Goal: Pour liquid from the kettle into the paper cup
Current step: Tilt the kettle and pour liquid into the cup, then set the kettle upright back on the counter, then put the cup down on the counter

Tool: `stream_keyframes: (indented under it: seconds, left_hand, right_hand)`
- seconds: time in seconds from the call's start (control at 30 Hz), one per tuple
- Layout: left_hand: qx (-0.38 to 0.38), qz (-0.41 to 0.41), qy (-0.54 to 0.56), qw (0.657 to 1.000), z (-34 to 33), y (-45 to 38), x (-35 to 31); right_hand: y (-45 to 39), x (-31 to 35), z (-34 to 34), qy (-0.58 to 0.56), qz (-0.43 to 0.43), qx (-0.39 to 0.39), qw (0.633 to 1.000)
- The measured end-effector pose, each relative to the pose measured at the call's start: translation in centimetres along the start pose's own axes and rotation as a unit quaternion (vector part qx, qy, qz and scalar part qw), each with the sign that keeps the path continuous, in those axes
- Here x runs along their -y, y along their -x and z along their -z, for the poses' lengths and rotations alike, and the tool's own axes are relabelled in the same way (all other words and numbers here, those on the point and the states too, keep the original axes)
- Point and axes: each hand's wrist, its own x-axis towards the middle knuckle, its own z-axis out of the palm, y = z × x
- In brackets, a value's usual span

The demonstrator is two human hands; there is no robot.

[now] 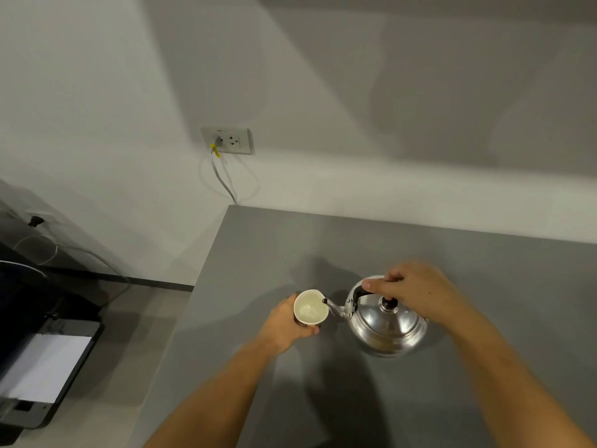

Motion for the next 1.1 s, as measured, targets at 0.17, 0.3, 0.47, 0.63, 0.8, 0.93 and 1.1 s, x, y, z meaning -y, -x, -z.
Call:
stream_keyframes:
  seconds: [0.17, 0.3, 0.47, 0.63, 0.8, 0.93, 1.1]
  left_hand:
    - [0.001, -0.011, 0.015, 1.0, 1.6, -2.3, -1.7]
    - [0.009, -0.001, 0.01, 1.0, 1.4, -2.1, -1.1]
    - [0.0, 0.021, -0.036, 0.999, 1.4, -0.8, 0.7]
    - [-0.028, 0.059, -0.065, 0.996, 1.8, -0.3, 1.7]
    - [-0.054, 0.082, -0.049, 0.994, 2.6, -1.9, 1.1]
    - [-0.063, 0.08, -0.055, 0.993, 3.1, -4.5, -0.2]
    - [-0.065, 0.079, -0.06, 0.993, 3.5, -7.4, -1.6]
  right_hand:
    - [-1.8, 0.1, 1.3, -0.019, -0.006, -0.03, 0.999]
    - [-1.6, -0.4, 1.2, -0.039, -0.009, -0.032, 0.999]
    - [-0.8, -1.3, 0.6, -0.061, -0.013, -0.032, 0.998]
    - [-0.6, -2.5, 0.2, -0.12, -0.021, -0.034, 0.992]
    - [-2.9, -2.6, 0.8, -0.167, -0.048, -0.085, 0.981]
    - [-6.9, -3.0, 1.9, -0.196, -0.05, -0.095, 0.975]
    - [-12.5, -3.1, 2.5, -0.189, -0.044, -0.102, 0.976]
